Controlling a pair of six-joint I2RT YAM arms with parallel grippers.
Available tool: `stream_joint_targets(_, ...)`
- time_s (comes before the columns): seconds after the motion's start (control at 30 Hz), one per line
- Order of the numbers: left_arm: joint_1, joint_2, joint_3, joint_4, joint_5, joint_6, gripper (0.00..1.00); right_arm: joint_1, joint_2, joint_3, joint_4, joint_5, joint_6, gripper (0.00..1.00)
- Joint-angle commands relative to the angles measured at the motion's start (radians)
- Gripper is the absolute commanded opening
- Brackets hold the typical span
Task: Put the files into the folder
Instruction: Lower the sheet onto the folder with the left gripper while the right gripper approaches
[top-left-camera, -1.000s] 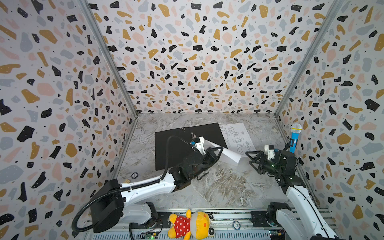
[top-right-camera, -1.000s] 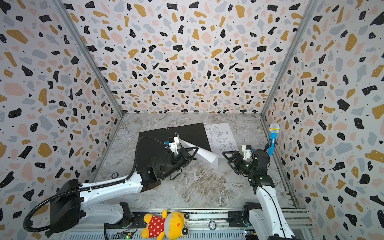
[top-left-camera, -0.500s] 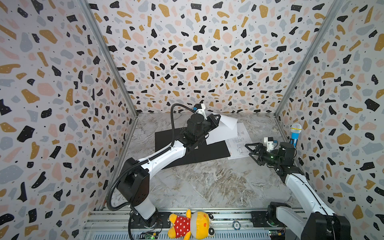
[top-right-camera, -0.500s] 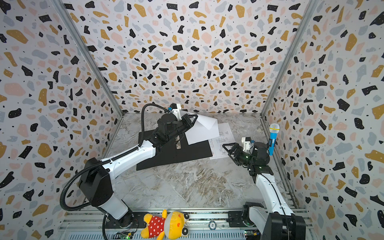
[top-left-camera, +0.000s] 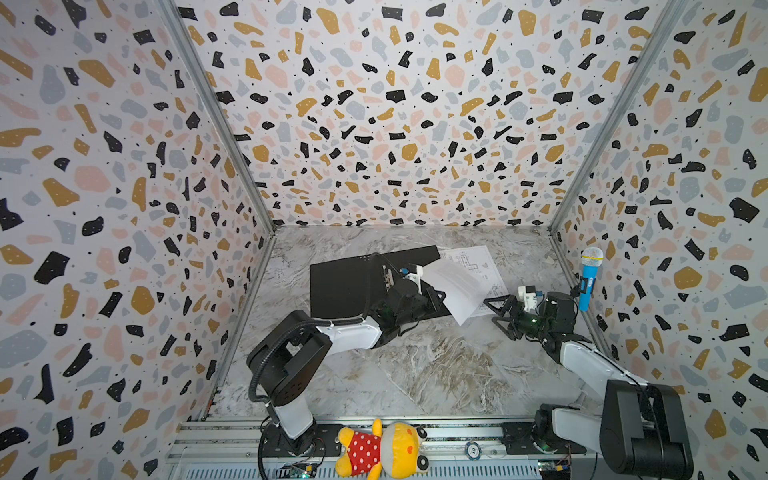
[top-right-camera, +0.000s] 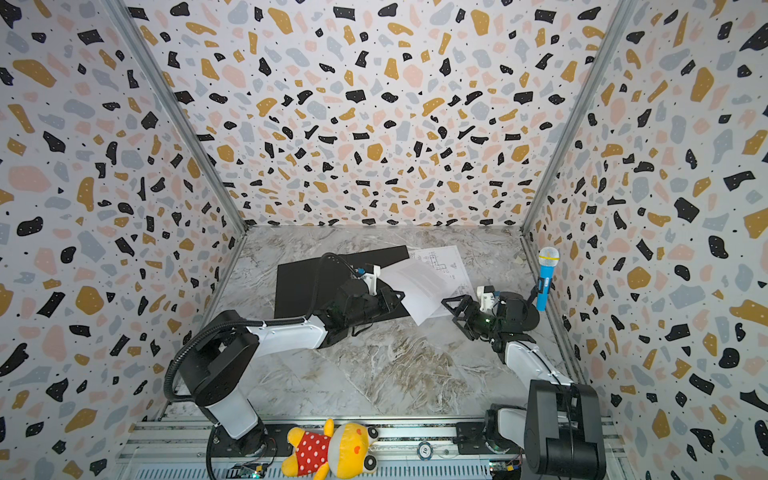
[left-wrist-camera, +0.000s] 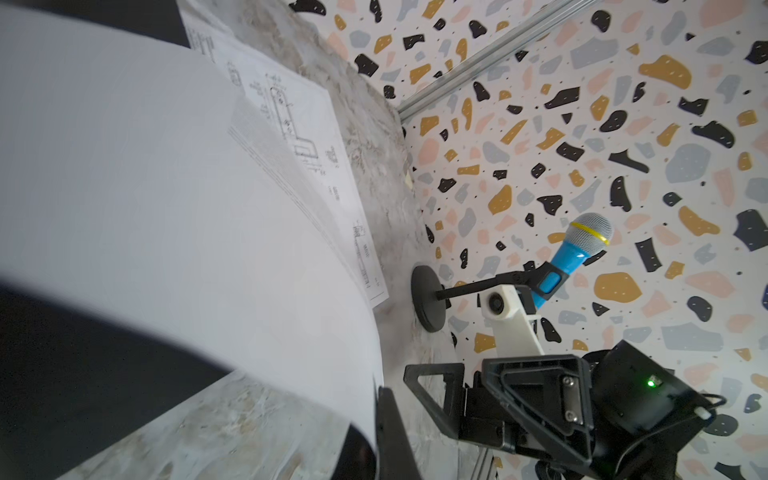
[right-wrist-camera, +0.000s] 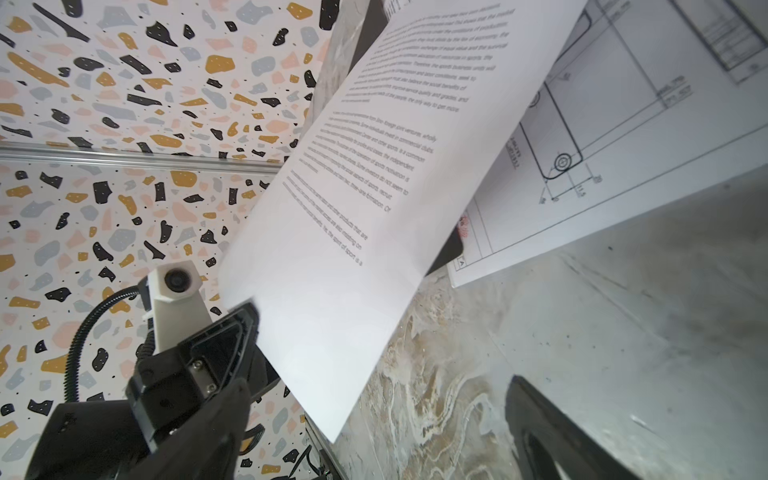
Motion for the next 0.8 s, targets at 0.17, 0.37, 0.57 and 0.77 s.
stream_joint_targets(0.17,0.002,0.047,-0.042,0.185,0.024,-0.081,0.05,0.061,0.142,-0.028,0.179,-0.018,0.036,0.95)
stream_joint_targets(0.37,0.004,0.046,-0.043,0.194,0.029,-0.109,0.05,0.098,0.204,-0.038,0.232,0.018,0.054,0.94)
stream_joint_targets(0.57,0.002,0.037,-0.092,0.249,0.043,-0.157,0.05,0.125,0.28,-0.018,0.332,0.014,0.101,0.9)
stream_joint_targets(0.77,0.002,0.029,-0.119,0.254,0.047,-0.157,0.05,0.136,0.344,0.01,0.398,0.027,0.134,0.81)
